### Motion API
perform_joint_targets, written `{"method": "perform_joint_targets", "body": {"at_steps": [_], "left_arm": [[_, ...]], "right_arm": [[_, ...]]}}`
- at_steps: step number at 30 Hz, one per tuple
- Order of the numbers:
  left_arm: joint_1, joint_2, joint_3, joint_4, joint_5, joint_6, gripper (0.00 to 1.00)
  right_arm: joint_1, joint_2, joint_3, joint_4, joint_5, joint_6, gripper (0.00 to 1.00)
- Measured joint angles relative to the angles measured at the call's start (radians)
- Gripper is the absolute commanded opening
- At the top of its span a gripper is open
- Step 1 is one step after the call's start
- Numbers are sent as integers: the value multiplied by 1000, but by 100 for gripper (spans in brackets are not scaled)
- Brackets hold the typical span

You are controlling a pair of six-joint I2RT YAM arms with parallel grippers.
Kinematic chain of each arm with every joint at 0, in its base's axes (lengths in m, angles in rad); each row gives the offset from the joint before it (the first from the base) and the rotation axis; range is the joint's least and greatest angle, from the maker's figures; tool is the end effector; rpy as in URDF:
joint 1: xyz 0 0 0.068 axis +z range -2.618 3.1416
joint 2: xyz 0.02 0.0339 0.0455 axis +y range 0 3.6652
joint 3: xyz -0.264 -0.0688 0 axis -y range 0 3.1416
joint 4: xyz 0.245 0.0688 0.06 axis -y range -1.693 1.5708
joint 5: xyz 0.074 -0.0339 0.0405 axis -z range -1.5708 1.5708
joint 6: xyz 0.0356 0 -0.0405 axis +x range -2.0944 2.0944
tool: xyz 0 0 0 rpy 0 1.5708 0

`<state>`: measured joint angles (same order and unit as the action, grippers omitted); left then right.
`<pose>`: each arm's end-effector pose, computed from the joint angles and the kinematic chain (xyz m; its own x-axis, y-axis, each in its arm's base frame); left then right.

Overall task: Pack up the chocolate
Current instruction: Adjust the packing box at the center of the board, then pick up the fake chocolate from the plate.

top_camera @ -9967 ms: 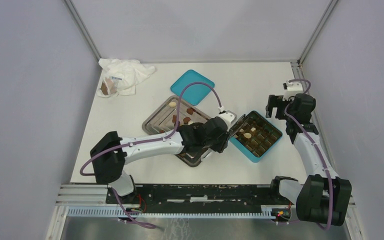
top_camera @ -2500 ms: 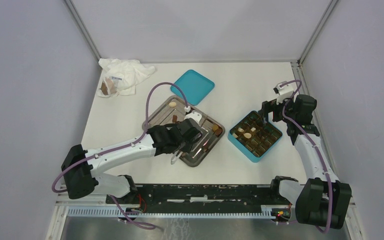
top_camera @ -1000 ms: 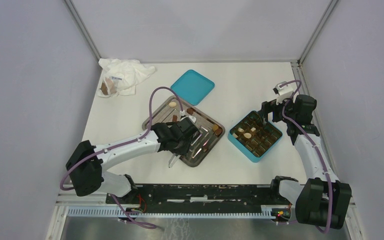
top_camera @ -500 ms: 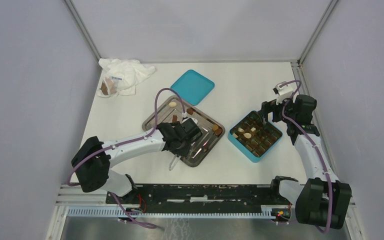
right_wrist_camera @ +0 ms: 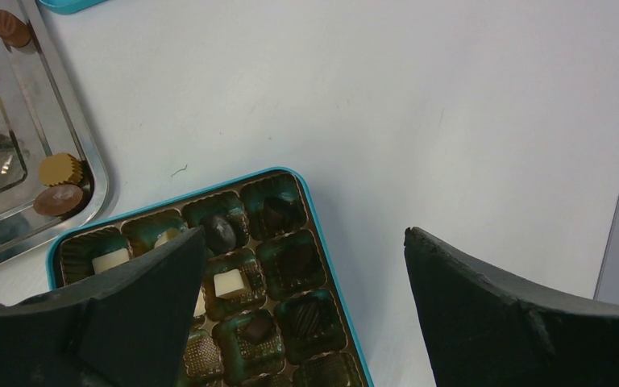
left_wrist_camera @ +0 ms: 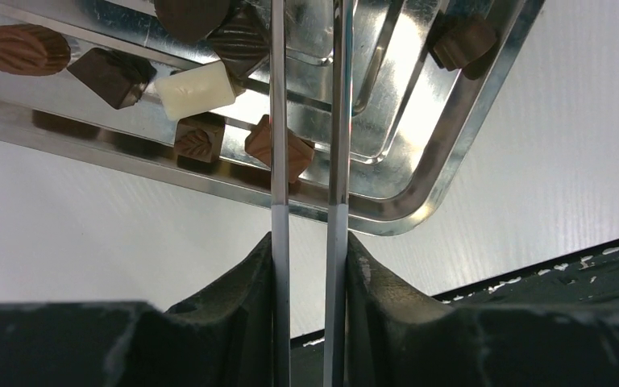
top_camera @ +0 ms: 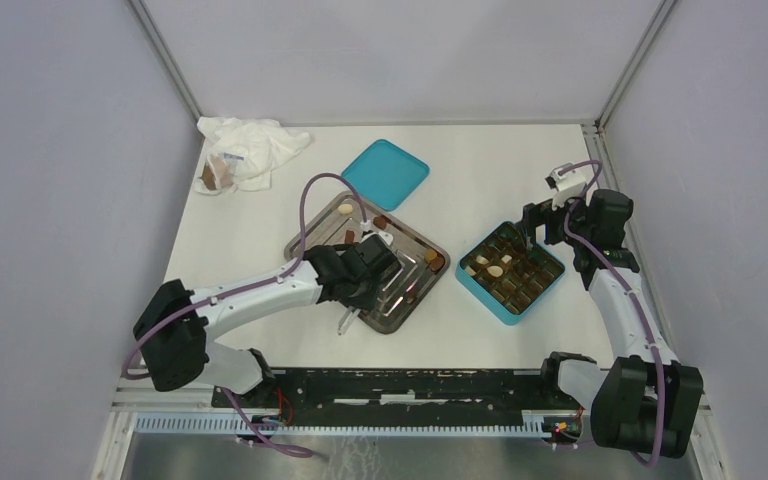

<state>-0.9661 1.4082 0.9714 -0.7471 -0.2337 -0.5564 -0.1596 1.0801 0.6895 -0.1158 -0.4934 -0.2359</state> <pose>0.1578 -0.2138 0.2241 -0.8435 0.3169 -0.4337 0.3594 0.9330 -0.0172 0.2368 -0.0210 0.2574 -0.4028 -0.1437 -0.9040 -0.3734 0.9275 0.0190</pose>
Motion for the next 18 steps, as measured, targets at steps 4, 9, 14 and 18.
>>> {"method": "perform_joint_targets", "body": {"at_steps": [4,9,14,18], "left_arm": [[0,-32,0,6,0,0,2],[0,-59,-14,27,3,1,2],[0,-90,-42,51,5,2,2],[2,-104,-64,71,9,2,2]], "right_arm": [[0,0,2,-24,0,-36,98],[-9,19,37,-117,0,-157,98],[-53,134,120,-218,2,-257,94],[-83,170,125,-268,17,-299,82]]}}
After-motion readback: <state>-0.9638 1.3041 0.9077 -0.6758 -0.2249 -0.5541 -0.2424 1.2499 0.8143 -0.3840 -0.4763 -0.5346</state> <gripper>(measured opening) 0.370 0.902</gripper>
